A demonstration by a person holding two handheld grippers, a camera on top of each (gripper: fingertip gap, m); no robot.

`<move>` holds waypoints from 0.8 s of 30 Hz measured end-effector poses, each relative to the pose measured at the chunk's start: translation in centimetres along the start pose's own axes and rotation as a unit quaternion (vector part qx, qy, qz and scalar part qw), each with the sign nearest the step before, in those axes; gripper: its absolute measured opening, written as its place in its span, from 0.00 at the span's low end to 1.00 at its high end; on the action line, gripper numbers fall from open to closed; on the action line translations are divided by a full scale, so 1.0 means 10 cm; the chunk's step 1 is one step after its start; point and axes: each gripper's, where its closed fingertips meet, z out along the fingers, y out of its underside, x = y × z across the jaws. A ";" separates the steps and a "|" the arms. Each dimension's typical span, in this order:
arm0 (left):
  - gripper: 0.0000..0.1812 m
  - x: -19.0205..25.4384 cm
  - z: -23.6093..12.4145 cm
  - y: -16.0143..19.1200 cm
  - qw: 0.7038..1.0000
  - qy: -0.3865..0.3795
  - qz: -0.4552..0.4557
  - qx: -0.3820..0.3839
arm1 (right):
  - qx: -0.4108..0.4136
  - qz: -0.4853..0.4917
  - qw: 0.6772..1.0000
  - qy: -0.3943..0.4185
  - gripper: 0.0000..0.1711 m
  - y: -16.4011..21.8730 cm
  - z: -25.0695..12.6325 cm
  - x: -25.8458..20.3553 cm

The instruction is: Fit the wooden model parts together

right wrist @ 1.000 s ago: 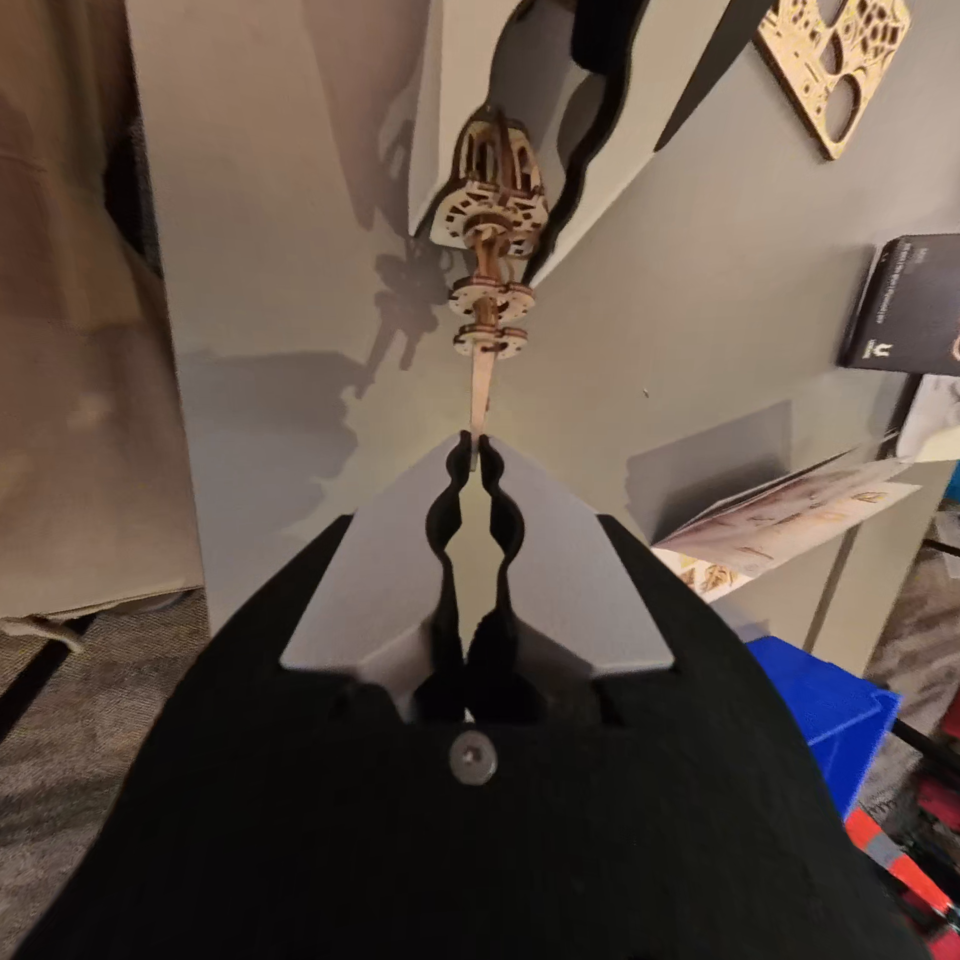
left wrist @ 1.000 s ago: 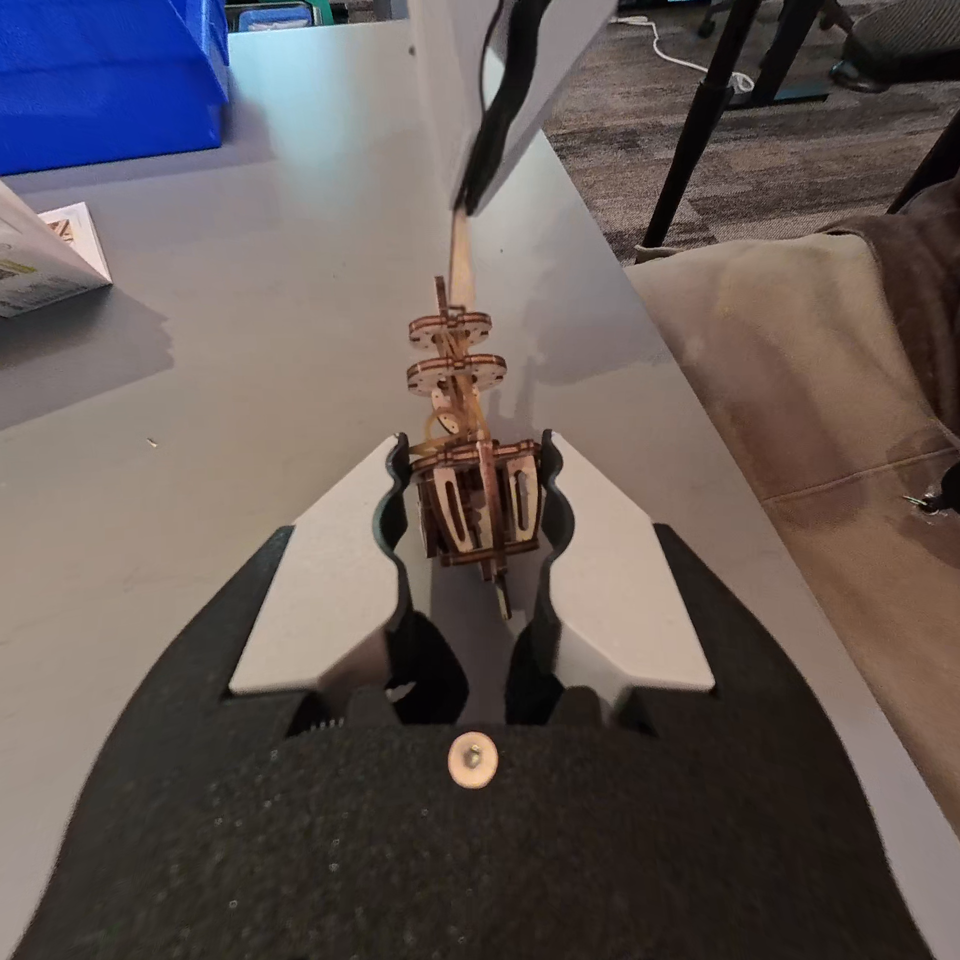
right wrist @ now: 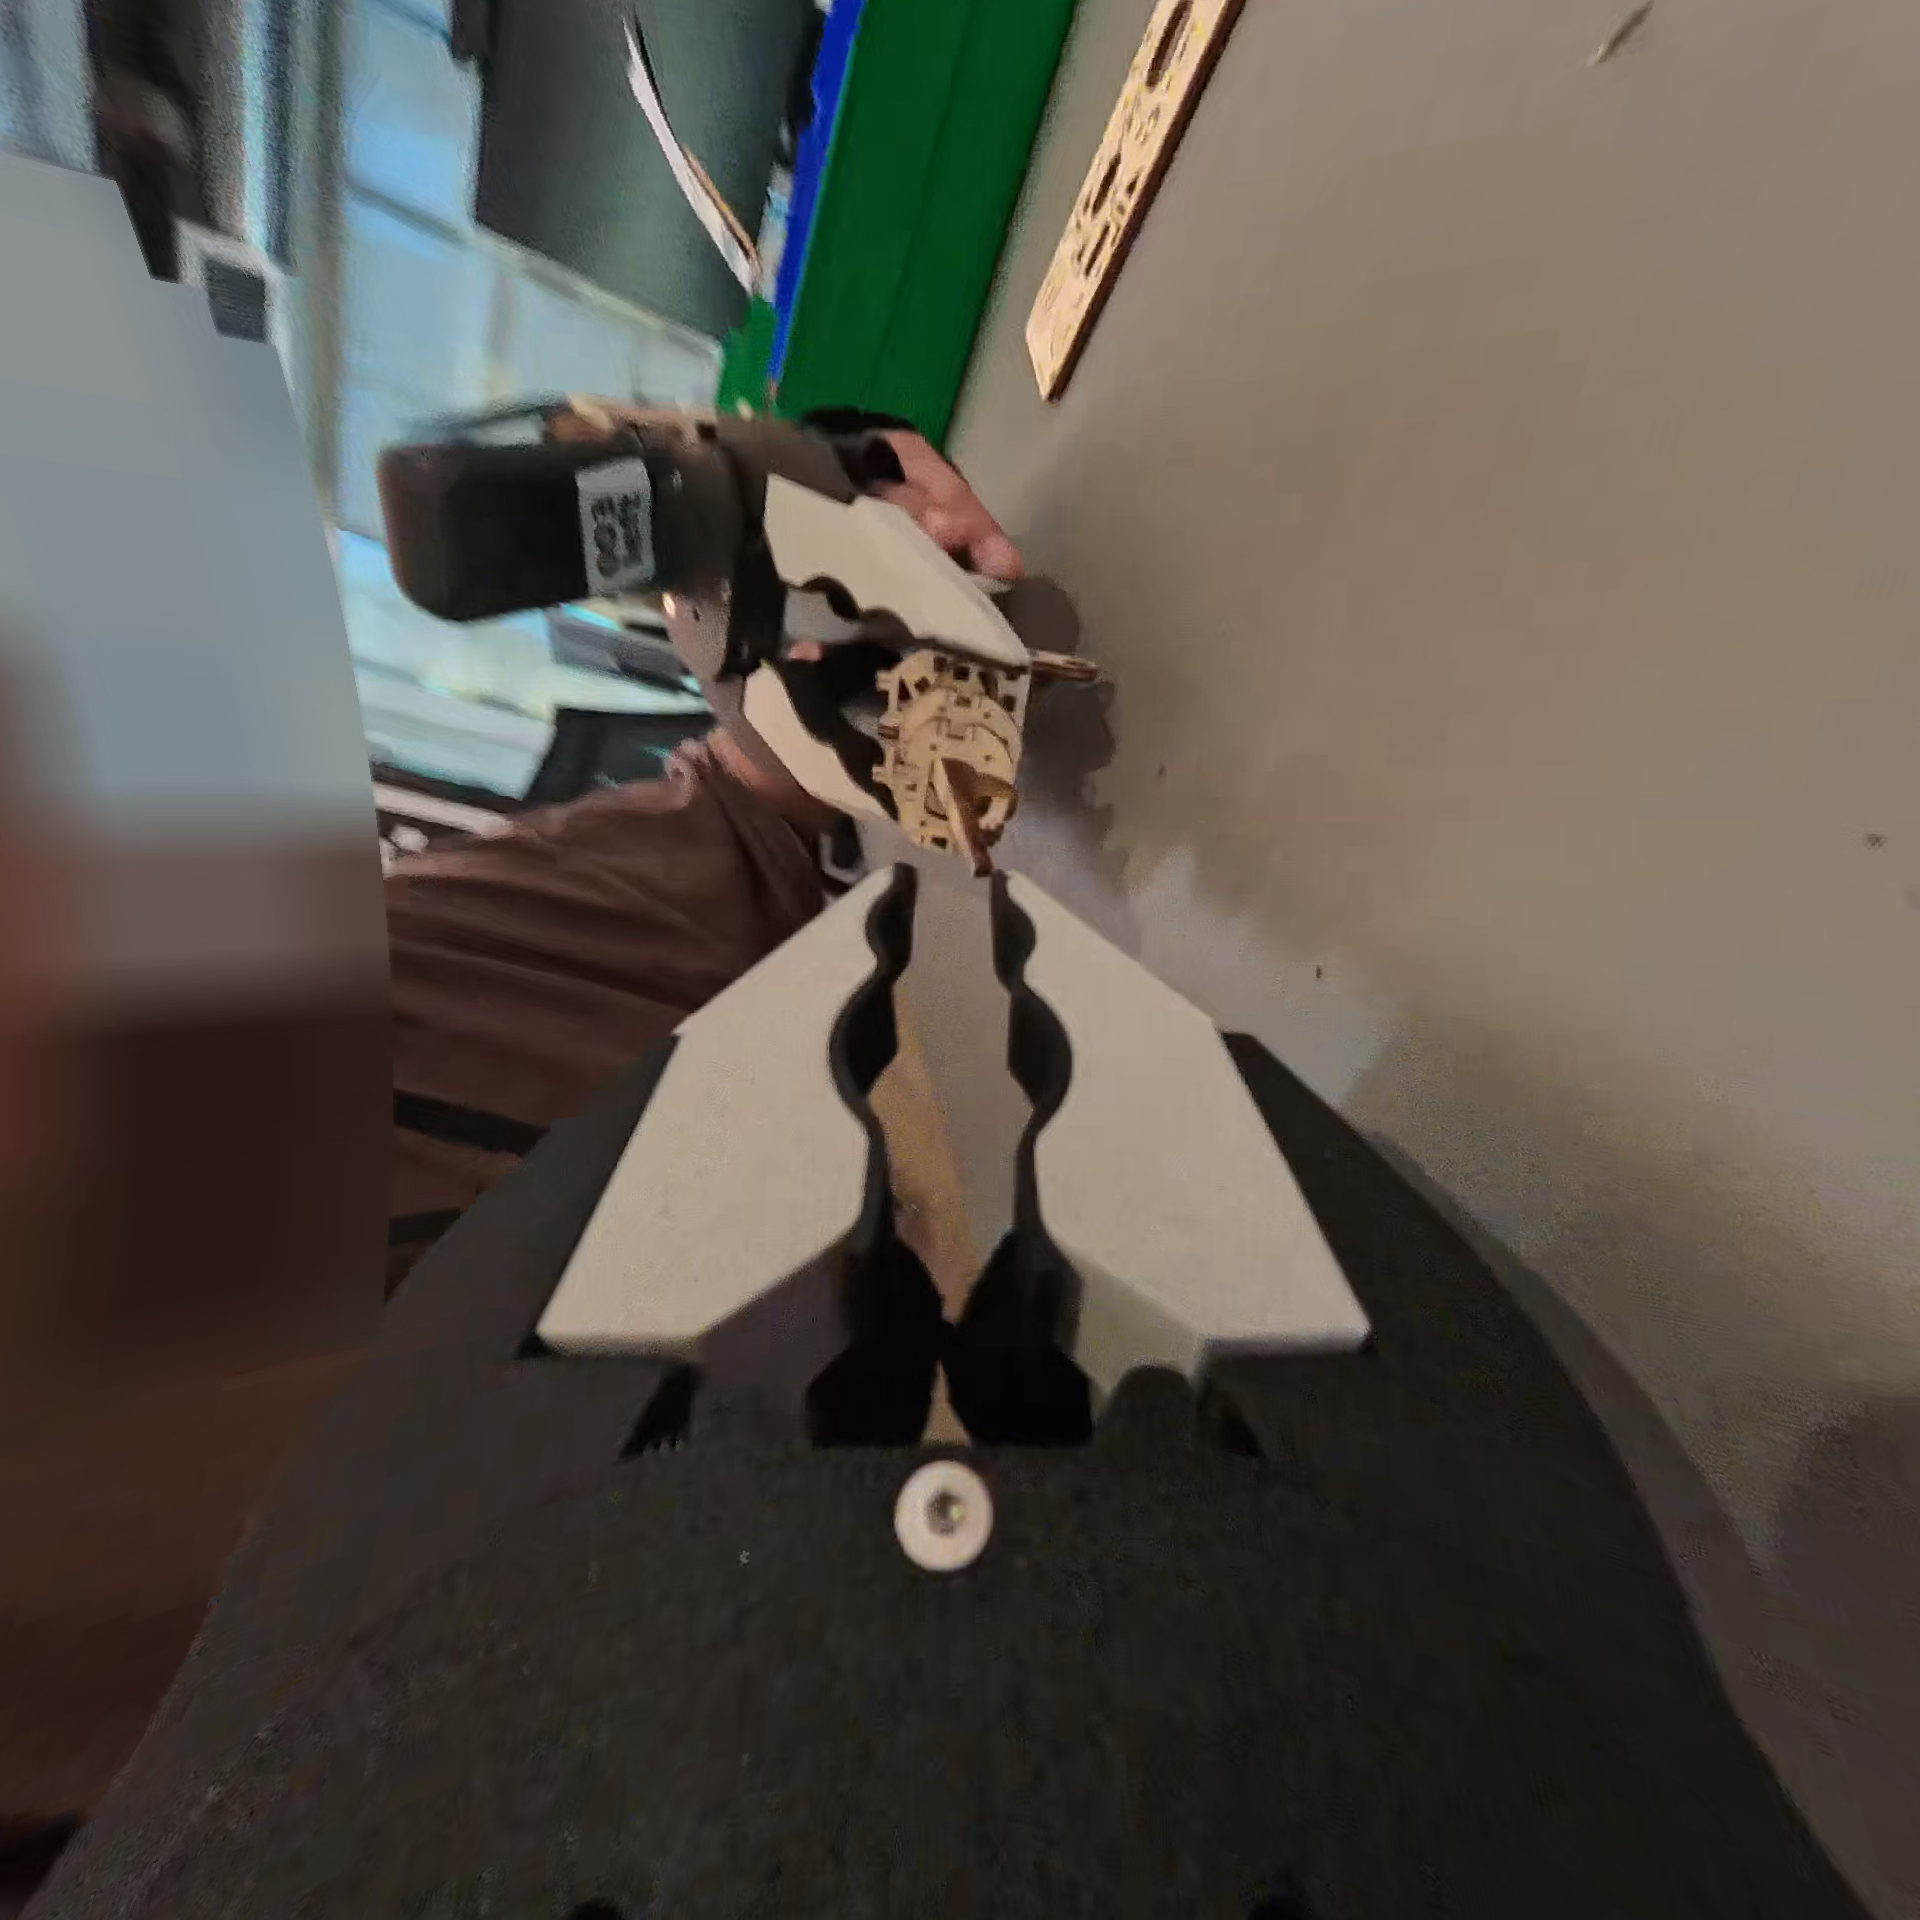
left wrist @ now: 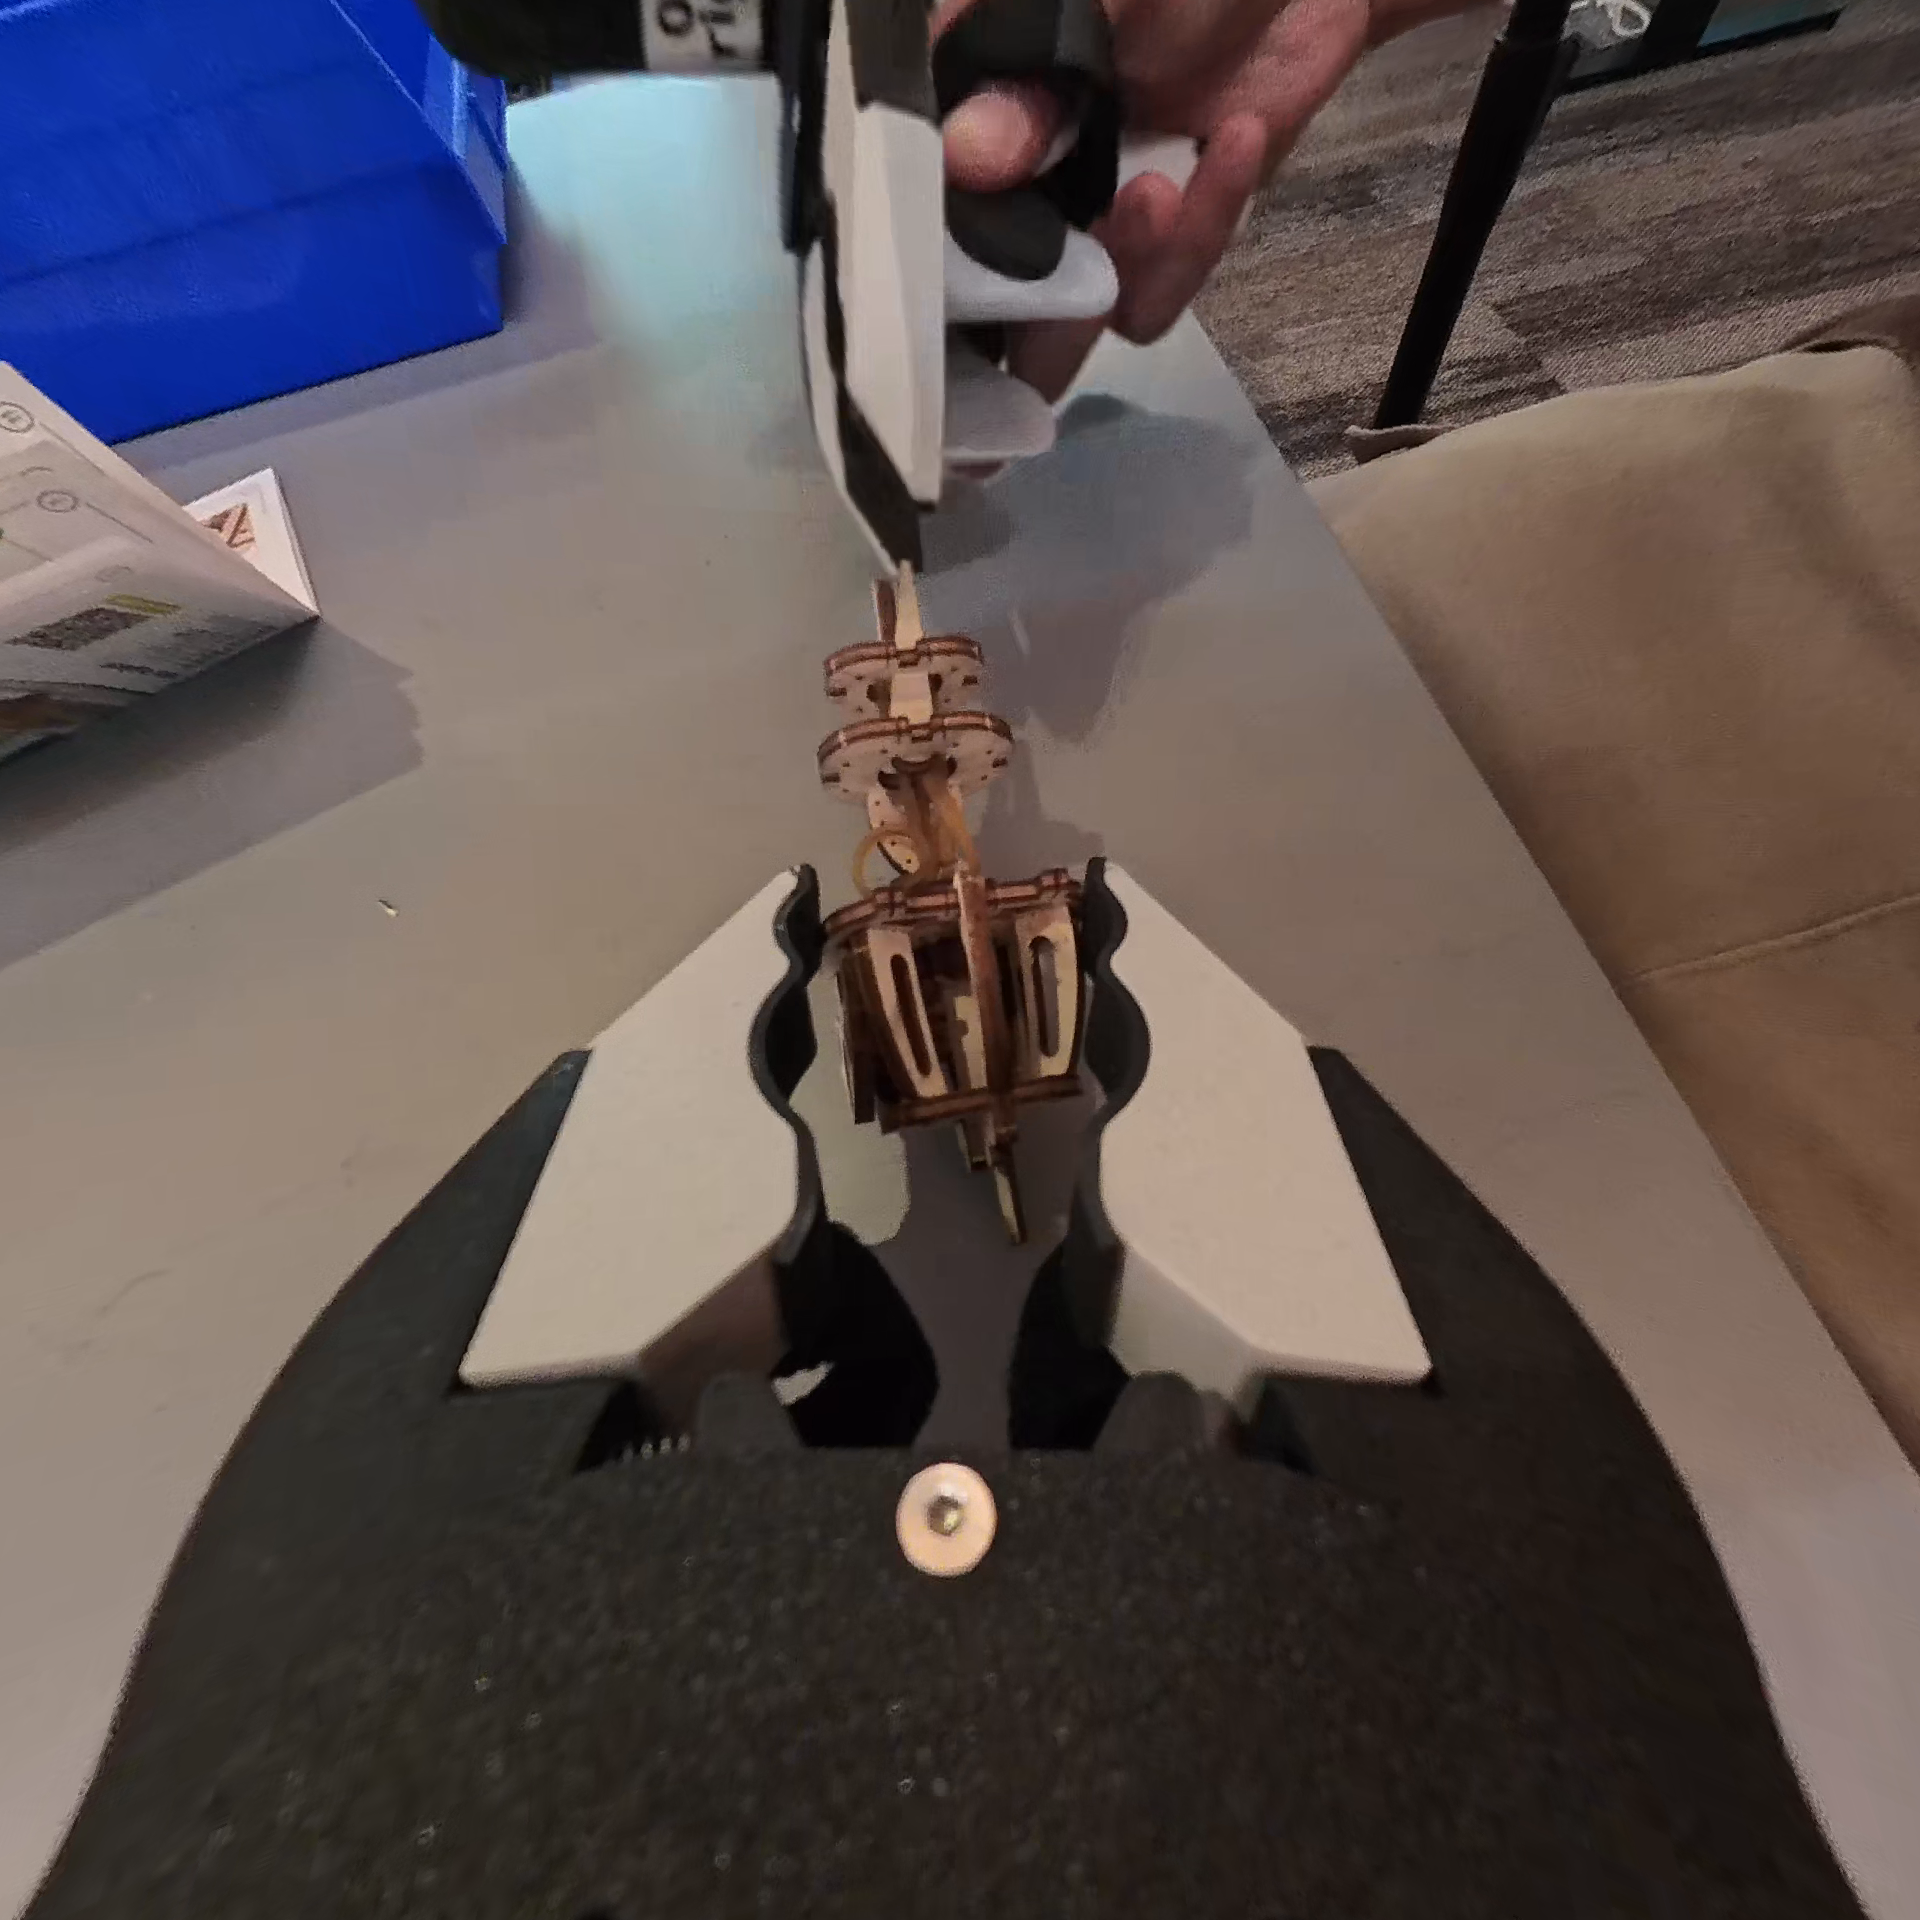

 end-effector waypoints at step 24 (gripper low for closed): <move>0.27 0.01 0.01 0.03 1.000 0.006 -0.006 -0.005 | 0.008 0.019 1.000 0.000 0.02 0.05 0.08 0.04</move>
